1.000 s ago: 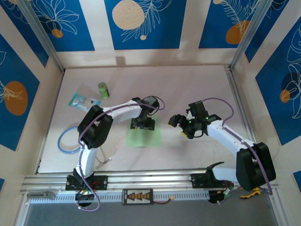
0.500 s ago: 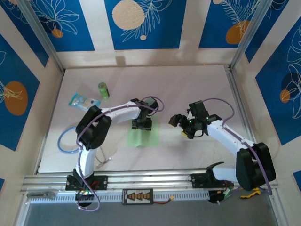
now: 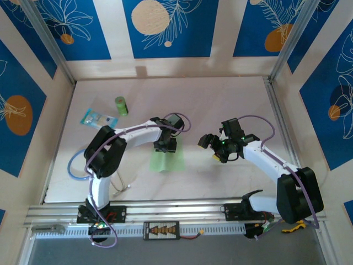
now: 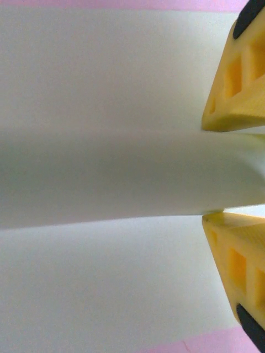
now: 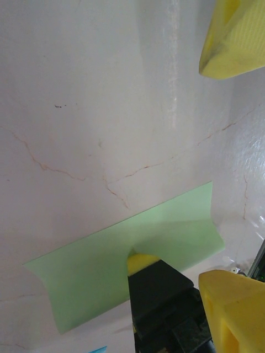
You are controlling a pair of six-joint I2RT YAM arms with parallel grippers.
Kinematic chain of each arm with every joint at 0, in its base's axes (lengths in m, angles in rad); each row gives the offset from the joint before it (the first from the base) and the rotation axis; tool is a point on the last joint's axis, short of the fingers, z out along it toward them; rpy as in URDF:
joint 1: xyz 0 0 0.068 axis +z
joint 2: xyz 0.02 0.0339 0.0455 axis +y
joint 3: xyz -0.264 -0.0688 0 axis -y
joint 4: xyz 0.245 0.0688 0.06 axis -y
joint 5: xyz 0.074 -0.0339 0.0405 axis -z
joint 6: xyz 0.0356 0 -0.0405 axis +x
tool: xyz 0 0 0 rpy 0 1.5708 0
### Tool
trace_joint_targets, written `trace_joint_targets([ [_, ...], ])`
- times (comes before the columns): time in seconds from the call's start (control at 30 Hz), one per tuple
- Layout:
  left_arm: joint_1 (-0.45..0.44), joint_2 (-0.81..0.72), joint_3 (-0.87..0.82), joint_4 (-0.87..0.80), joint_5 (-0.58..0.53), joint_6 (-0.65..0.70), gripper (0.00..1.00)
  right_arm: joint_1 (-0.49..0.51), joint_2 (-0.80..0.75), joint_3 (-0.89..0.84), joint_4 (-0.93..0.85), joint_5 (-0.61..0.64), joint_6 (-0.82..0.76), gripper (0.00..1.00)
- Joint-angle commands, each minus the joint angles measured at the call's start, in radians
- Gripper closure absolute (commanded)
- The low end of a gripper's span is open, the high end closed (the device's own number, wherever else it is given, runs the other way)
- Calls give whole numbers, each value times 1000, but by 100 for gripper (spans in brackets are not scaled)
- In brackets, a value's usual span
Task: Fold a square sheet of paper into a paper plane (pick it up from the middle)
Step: First fold the square sheet of paper in half at the center of the table.
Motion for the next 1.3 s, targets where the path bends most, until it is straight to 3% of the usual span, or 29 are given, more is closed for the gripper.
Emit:
trace_joint_targets([
  [0.0,-6,-50,-11,13,-22,4,62,-4,-18,-11,-24,4,17,10],
  [0.2,-6,-93,-39,66,6,5,64,-4,-31,-18,-19,14,23,10],
  [0.47,-1,-150,-31,144,133,1,65,-7,-125,-81,61,44,49,10],
  [0.63,23,-175,-49,286,336,-41,65,-7,-178,-105,76,80,71,10],
  [0.8,47,-178,-116,546,570,-148,63,-14,-227,-131,89,72,89,10],
  [0.9,65,-166,-170,682,642,-225,63,-19,-253,-149,96,71,91,10],
  [1.27,105,-116,-306,781,616,-271,63,-25,-299,-209,244,-30,70,10],
])
